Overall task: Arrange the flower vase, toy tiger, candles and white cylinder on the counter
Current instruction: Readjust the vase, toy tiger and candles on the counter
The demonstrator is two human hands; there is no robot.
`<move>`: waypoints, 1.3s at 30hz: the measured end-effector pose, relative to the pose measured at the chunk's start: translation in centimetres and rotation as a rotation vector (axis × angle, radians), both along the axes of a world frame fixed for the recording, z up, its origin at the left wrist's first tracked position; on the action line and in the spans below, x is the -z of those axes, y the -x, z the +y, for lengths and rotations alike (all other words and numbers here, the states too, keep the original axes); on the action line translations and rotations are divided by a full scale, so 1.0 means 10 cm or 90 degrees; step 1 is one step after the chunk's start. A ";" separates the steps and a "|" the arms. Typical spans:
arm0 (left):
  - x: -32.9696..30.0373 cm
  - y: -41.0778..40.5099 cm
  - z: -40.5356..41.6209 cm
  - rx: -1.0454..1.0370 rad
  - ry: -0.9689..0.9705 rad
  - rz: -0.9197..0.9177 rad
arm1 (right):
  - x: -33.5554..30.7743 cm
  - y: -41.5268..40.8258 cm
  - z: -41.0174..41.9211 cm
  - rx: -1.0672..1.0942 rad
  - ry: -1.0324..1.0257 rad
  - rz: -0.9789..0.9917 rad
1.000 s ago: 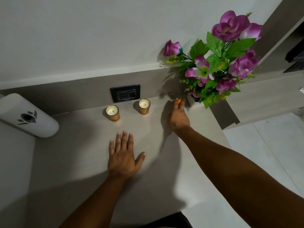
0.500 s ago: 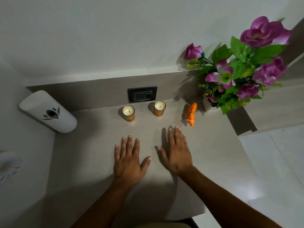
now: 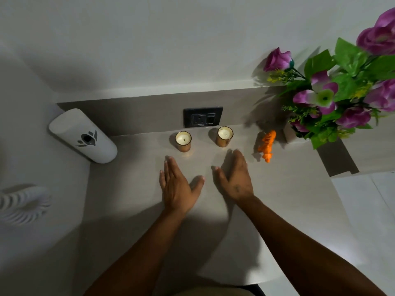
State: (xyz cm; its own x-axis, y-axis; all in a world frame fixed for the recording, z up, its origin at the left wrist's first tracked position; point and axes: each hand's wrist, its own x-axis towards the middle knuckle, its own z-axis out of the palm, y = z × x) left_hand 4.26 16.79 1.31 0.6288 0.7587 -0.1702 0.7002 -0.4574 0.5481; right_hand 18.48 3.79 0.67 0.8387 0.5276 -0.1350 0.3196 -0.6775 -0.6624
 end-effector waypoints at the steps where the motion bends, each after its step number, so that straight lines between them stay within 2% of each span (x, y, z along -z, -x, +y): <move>1: -0.03 -0.08 0.07 -0.036 0.025 -0.031 | -0.02 -0.08 0.09 0.039 -0.031 0.031; 4: -0.07 -0.29 0.34 -0.106 0.049 -0.088 | -0.07 -0.34 0.33 0.107 -0.059 0.079; 9: -0.07 -0.52 0.65 -0.140 0.077 -0.122 | -0.05 -0.62 0.59 0.138 -0.069 0.066; 16: 0.01 -0.63 0.74 -0.141 0.036 -0.082 | 0.11 -0.75 0.62 0.113 -0.023 0.052; 39: 0.06 -0.54 0.80 -0.105 -0.001 -0.030 | 0.03 -0.60 0.54 0.094 -0.028 -0.006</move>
State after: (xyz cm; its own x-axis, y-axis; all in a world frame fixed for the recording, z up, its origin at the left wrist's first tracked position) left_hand 9.71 24.80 0.72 0.5028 0.8526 -0.1423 0.7393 -0.3389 0.5819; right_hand 24.44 9.22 0.35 0.9088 0.4034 -0.1064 0.2247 -0.6882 -0.6898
